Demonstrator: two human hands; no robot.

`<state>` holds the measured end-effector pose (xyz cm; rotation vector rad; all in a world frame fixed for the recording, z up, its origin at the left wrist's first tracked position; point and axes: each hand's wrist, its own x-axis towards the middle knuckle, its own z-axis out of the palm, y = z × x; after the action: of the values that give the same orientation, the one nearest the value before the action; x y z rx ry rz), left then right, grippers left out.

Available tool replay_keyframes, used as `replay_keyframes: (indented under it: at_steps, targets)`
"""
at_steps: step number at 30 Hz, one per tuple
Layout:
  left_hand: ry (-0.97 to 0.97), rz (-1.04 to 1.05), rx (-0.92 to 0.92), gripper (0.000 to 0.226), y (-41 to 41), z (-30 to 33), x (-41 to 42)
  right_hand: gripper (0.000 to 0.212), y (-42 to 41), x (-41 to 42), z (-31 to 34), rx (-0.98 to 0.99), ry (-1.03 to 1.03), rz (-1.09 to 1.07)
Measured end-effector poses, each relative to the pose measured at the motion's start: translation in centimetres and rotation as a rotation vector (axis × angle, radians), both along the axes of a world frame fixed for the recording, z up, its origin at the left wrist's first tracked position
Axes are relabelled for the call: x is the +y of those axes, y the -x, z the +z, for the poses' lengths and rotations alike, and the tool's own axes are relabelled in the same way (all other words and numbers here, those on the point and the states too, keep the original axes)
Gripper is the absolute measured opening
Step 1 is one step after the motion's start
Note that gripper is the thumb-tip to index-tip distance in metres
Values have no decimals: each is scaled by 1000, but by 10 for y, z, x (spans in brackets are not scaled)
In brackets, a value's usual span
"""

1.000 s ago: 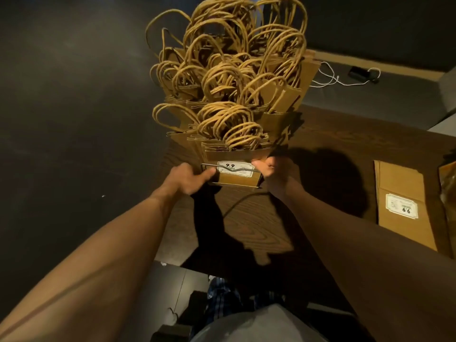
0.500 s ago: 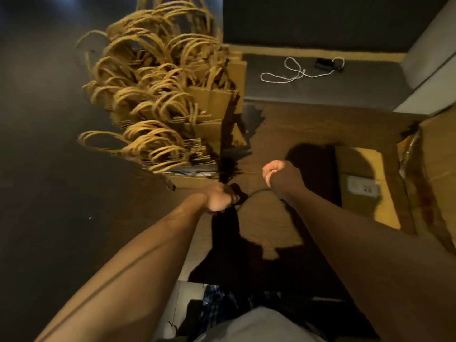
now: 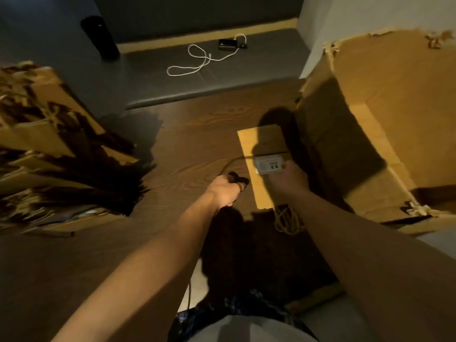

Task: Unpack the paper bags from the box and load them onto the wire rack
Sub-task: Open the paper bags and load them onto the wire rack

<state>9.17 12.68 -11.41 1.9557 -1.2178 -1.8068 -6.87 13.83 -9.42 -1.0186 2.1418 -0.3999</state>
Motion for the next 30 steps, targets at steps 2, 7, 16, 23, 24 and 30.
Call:
replay_keyframes:
  at_steps: [2, 7, 16, 23, 24, 30]
  targets:
    - [10, 21, -7, 26, 20, -6, -2, 41, 20, 0, -8, -19, -41, -25]
    - [6, 34, 10, 26, 58, -19, -8, 85, 56, -5, -28, -133, -172, -72]
    - [-47, 112, 61, 25, 69, -27, -15, 53, 69, -16, -51, -322, -281, -189]
    - [45, -137, -325, 73, 50, -12, -18, 68, 48, -32, -31, -325, -129, 119]
    - [163, -166, -449, 92, 45, -4, -19, 70, 46, -38, -27, -270, -132, 226]
    - [668, -745, -832, 63, 1, 26, -37, 49, 9, -59, 28, 229, -138, 911]
